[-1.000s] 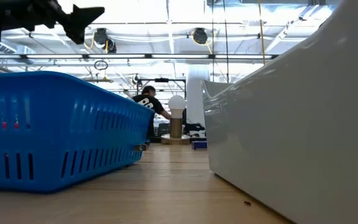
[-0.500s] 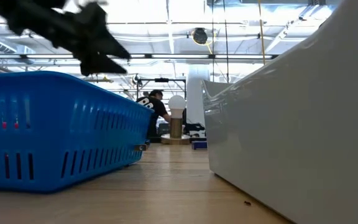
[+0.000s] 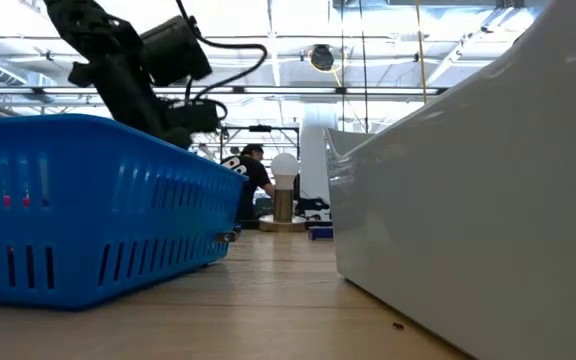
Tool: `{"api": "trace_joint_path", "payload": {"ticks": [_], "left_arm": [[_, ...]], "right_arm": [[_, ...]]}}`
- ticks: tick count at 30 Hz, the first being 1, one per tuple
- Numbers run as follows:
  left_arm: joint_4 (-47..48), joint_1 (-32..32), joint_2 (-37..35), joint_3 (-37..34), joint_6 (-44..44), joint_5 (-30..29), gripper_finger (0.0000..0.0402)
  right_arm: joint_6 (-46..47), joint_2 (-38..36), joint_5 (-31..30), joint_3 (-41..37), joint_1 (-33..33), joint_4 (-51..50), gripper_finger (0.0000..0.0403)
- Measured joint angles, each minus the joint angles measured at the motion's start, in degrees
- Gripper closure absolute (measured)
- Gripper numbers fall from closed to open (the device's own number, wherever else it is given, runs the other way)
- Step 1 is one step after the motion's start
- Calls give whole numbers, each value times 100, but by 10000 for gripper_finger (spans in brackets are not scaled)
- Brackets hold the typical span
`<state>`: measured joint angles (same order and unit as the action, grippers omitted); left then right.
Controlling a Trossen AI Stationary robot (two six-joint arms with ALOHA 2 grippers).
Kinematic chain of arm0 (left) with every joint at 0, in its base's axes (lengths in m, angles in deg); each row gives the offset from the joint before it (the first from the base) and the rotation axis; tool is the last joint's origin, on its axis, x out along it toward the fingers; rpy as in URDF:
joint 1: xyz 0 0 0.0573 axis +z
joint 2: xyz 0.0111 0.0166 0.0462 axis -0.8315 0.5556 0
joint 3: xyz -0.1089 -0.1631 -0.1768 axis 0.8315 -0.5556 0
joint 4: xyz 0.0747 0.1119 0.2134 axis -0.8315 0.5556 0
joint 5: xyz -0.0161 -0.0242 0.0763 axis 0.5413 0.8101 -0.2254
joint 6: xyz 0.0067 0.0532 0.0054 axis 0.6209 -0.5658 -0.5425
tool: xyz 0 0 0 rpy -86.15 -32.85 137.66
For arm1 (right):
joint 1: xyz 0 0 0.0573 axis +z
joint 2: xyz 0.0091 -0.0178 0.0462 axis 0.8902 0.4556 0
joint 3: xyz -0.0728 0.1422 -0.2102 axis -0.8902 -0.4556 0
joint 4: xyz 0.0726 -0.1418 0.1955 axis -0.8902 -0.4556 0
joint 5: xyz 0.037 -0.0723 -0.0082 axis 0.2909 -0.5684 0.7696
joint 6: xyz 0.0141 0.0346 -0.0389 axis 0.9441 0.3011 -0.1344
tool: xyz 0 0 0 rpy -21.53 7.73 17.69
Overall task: Pick & Place Office items
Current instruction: Put the black digital timer into the gray bin
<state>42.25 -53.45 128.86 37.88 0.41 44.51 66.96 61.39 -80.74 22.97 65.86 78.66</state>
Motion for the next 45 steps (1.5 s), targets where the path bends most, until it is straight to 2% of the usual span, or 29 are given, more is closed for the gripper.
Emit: {"api": "trace_joint_path", "payload": {"ticks": [6,12,16,26,30,36,38,42,45], "left_arm": [[-100,170,270,2,-865,-281,108],[-509,432,724,24,-1445,458,108],[-779,599,872,22,-1403,768,108],[-748,858,895,13,-824,1285,111],[-709,897,897,9,-796,1502,150],[-698,883,900,7,-424,1269,254],[-654,880,900,7,-385,1236,257],[-639,867,900,7,-869,1172,257],[-662,761,797,3,-942,879,253]], "right_arm": [[-2,0,0,0,-2,0,140],[-2,2,0,0,0,-2,140],[0,2,0,0,-2,-2,140],[-2,2,0,0,-1,-1,140],[-2,2,0,0,-2,0,140],[-1,2,0,0,-1,-2,140],[0,2,0,0,-2,0,140],[0,2,0,0,-2,-2,140],[-2,2,0,1,-2,-1,140]]}}
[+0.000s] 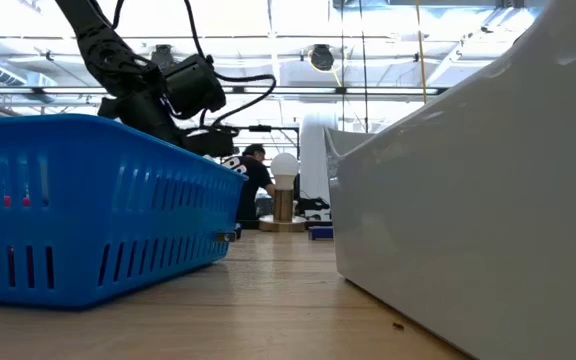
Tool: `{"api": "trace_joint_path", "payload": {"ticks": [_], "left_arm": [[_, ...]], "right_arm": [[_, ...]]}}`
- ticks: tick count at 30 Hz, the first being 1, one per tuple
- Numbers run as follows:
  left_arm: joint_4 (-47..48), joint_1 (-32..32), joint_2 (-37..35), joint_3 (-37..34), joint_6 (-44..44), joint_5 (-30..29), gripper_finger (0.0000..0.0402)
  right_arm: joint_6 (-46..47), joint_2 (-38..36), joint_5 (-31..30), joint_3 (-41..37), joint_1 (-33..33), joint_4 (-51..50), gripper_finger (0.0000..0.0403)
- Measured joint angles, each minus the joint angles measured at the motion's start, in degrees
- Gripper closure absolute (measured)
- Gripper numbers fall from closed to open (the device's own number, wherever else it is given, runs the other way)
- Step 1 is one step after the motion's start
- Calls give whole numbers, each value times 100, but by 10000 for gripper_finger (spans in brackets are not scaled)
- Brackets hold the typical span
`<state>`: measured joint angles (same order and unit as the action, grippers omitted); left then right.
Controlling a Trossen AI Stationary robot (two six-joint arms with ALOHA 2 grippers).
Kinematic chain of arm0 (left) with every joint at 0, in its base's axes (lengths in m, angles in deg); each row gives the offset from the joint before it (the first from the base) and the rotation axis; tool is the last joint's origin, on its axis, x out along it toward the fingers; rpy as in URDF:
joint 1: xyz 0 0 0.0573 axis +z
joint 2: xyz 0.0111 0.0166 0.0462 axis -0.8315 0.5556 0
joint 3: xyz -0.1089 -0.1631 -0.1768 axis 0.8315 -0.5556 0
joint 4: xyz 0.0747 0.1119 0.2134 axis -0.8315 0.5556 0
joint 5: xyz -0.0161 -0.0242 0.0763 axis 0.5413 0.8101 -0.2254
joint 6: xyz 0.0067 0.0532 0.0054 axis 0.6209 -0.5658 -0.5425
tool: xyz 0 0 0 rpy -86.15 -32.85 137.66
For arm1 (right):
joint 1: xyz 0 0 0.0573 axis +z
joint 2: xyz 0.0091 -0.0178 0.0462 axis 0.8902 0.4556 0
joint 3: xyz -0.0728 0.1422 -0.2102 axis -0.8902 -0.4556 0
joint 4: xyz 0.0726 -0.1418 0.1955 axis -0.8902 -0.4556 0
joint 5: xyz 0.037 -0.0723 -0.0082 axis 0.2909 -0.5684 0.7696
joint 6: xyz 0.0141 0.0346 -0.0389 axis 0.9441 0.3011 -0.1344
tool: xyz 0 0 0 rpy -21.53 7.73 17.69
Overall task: Pick & Place Office items
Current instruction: Put the black digital timer into the gray bin
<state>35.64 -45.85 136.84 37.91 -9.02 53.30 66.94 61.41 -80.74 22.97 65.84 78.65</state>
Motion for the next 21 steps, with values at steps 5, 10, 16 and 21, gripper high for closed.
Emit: {"api": "trace_joint_path", "payload": {"ticks": [5,10,16,21], "left_arm": [[140,-461,-412,29,-594,-1106,241],[163,-1104,-897,250,-1230,-2069,255],[223,-1878,-1046,488,-2309,-3294,234],[129,-2350,-1047,589,-3089,-4351,236]], "right_arm": [[2,-2,0,0,1,0,140],[44,-1,16,1,4,105,140],[948,4,-102,-1,6,620,140],[977,57,-827,2,6,777,140]]}}
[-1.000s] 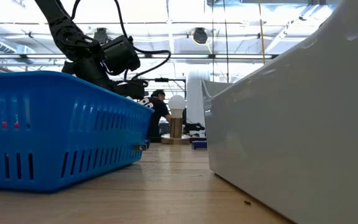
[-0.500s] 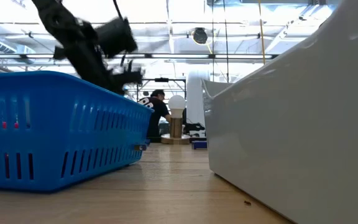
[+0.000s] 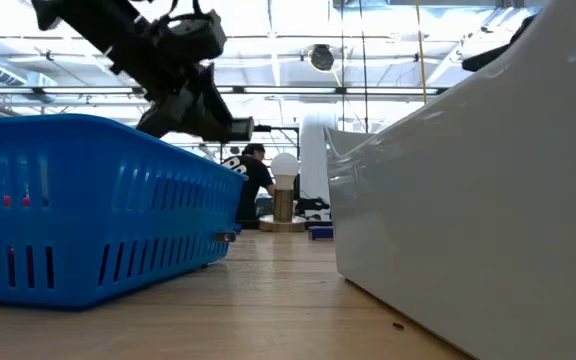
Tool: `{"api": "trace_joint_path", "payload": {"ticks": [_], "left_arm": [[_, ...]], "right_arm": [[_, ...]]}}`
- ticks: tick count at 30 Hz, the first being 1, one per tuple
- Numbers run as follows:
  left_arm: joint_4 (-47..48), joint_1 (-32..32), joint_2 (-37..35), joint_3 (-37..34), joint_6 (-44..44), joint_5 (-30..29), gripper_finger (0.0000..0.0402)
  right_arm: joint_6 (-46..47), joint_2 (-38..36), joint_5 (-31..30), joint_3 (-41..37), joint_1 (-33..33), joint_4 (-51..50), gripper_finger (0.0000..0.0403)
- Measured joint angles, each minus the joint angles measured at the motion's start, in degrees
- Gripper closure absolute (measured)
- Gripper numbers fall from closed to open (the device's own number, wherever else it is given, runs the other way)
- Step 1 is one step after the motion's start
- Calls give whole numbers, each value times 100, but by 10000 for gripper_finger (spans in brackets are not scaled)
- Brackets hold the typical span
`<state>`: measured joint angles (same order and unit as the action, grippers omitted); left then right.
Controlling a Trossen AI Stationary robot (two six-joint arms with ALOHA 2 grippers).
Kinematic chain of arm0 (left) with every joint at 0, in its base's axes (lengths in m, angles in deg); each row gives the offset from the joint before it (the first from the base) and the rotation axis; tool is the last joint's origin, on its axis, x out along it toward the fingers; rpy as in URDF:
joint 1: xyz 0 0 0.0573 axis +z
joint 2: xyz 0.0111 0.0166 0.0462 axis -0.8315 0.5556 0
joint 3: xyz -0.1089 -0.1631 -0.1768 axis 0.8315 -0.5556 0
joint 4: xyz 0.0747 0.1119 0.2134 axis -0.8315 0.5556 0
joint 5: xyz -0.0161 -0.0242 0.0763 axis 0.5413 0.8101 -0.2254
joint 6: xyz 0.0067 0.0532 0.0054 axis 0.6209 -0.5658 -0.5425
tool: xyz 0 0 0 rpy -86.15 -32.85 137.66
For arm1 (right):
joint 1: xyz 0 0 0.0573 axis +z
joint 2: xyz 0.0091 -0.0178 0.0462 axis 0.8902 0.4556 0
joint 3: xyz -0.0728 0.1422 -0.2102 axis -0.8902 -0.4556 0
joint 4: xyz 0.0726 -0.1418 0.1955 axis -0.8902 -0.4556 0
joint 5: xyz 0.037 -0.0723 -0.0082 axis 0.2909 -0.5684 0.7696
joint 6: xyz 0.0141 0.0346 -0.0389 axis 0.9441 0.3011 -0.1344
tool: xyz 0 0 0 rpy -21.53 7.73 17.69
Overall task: Pick & Place Office items
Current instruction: Put the black digital timer into the gray bin
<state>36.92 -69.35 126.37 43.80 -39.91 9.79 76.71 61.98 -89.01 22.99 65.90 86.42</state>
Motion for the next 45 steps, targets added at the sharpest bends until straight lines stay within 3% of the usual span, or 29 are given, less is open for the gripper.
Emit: {"api": "trace_joint_path", "payload": {"ticks": [5,10,15,22,30,34,39,45], "left_arm": [[11,-233,-1,153,-342,-663,256],[-30,-322,-2,265,-422,-649,239],[-573,-360,-2,267,-919,-645,227],[-927,-227,-2,270,-1267,-610,260],[-1315,-153,2,270,-1572,-500,228],[-1513,-44,2,272,-1799,-481,244],[-1542,87,2,272,-1824,-419,260],[-1879,53,0,272,-1850,-187,230]], "right_arm": [[127,101,-838,0,-1,-4,140],[512,464,-706,-32,0,402,140],[562,1608,-409,-360,0,2229,140],[526,3314,-662,-266,-2,3551,140],[306,4846,-507,588,-2,4092,140],[415,5439,-489,1090,-4,4459,140],[441,6115,113,1706,-7,4460,140],[430,6920,241,2348,-43,4452,140]]}}
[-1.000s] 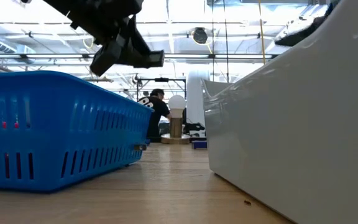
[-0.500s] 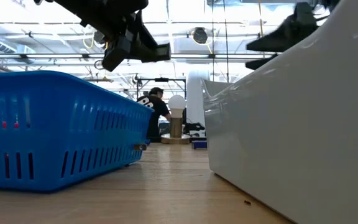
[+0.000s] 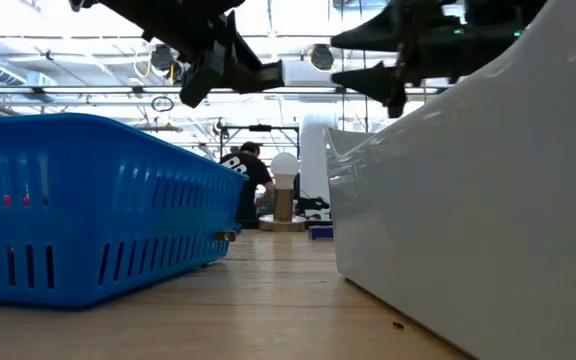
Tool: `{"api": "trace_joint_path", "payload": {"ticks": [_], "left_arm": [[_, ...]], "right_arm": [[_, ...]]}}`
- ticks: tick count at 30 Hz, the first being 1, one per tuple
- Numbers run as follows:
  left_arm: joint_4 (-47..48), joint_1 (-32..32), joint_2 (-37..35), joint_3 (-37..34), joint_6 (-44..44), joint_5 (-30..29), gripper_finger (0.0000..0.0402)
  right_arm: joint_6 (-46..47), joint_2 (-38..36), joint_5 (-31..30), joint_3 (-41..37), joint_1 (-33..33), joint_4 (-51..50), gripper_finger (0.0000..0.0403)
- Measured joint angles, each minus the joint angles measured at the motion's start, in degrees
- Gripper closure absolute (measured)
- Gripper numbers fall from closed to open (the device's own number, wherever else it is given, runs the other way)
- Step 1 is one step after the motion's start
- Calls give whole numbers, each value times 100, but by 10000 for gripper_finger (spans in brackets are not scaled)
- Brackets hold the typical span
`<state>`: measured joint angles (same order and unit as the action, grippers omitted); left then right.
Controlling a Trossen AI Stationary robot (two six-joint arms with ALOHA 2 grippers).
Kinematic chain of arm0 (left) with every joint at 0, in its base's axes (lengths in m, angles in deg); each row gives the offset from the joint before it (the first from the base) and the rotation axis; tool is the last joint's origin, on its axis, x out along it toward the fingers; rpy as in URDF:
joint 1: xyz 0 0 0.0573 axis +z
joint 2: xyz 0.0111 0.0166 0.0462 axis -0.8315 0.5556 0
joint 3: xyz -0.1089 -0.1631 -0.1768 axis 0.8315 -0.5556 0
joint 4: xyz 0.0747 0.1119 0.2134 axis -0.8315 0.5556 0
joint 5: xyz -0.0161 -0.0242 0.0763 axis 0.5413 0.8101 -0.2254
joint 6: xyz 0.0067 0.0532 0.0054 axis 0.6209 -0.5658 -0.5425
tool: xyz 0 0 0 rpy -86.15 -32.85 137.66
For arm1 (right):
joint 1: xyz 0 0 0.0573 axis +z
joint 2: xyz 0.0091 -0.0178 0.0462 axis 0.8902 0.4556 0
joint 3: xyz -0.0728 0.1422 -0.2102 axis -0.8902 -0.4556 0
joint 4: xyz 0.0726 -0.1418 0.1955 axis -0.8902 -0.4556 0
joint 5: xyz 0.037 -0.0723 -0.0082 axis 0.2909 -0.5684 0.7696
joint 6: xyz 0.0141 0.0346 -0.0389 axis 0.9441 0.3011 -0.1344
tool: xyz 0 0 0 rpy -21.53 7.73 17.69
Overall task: Pick & Place Office items
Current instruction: Put the black digital timer into the gray bin
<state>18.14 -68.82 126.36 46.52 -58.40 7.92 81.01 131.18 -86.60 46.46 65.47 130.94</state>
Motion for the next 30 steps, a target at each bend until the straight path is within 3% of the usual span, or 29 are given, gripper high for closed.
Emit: {"api": "trace_joint_path", "payload": {"ticks": [9,16,21,26,30], "left_arm": [[-28,-58,2,1,-106,17,260],[-34,-58,2,2,-148,19,226],[-37,-58,2,0,-128,23,242],[-16,-73,2,0,-85,25,259],[-3,-123,2,0,-82,-36,234]], "right_arm": [[-6,865,57,754,-282,43,140],[137,1244,642,1165,-481,42,140],[138,1578,1017,1518,-560,42,140],[92,1851,1057,1770,-562,30,140],[-47,1840,1047,1772,-598,40,140]]}}
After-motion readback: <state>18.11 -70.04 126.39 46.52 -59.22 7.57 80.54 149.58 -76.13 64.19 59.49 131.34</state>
